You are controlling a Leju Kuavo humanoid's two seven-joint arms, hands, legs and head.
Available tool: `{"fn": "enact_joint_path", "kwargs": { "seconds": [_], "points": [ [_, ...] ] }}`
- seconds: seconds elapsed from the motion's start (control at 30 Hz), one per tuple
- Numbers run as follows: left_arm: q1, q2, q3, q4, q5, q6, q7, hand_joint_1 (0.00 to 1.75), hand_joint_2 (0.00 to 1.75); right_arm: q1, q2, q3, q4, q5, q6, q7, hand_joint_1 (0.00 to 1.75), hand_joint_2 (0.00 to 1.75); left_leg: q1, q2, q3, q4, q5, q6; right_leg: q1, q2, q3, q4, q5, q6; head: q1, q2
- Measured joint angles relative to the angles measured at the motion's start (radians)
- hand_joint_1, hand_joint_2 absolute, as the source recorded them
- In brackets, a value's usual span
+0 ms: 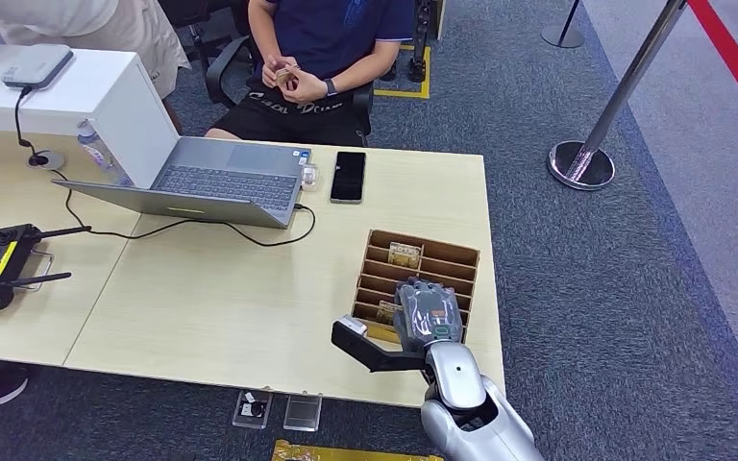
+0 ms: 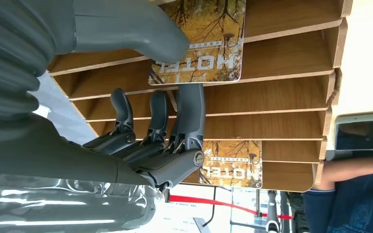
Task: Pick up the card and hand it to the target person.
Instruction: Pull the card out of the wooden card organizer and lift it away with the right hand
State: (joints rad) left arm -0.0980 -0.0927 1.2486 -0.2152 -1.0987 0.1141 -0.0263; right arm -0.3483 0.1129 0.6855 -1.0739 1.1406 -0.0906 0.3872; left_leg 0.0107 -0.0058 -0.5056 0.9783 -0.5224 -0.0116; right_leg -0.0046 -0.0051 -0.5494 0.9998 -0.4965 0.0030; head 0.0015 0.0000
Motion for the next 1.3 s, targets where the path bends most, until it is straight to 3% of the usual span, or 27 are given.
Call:
{"fn": "enact_joint_path", "kwargs": {
  "seconds": [0.33,0.47,0.97,1.3],
  "points": [
    [0.0,0.0,0.0,0.0,-0.002,0.012,-0.001,0.0,0.0,0.0,0.0,0.0,-0.004,-0.002,0.002,0.003,1.52,1.75,0.0,0.0,0.0,0.0,0.0,0.0,0.0,0.0,0.0,0.0,0.0,0.0,0.0,0.0],
    [0.0,0.0,0.0,0.0,-0.002,0.041,-0.014,0.0,1.75,0.001,0.0,0.0,-0.007,-0.004,0.004,0.009,1.61,1.75,0.0,0.0,0.0,0.0,0.0,0.0,0.0,0.0,0.0,0.0,0.0,0.0,0.0,0.0],
    [0.0,0.0,0.001,0.0,0.019,0.071,-0.035,0.0,1.75,0.002,-0.004,-0.001,-0.017,-0.018,-0.017,-0.008,1.62,1.75,0.0,0.0,0.0,0.0,0.0,0.0,0.0,0.0,0.0,0.0,0.0,0.0,0.0,0.0],
    [0.001,0.0,0.003,0.0,0.02,0.063,-0.033,0.0,1.75,-0.017,-0.036,-0.039,-0.195,-0.102,-0.023,-0.042,1.62,1.75,0.0,0.0,0.0,0.0,0.0,0.0,0.0,0.0,0.0,0.0,0.0,0.0,0.0,0.0]
  ]
}}
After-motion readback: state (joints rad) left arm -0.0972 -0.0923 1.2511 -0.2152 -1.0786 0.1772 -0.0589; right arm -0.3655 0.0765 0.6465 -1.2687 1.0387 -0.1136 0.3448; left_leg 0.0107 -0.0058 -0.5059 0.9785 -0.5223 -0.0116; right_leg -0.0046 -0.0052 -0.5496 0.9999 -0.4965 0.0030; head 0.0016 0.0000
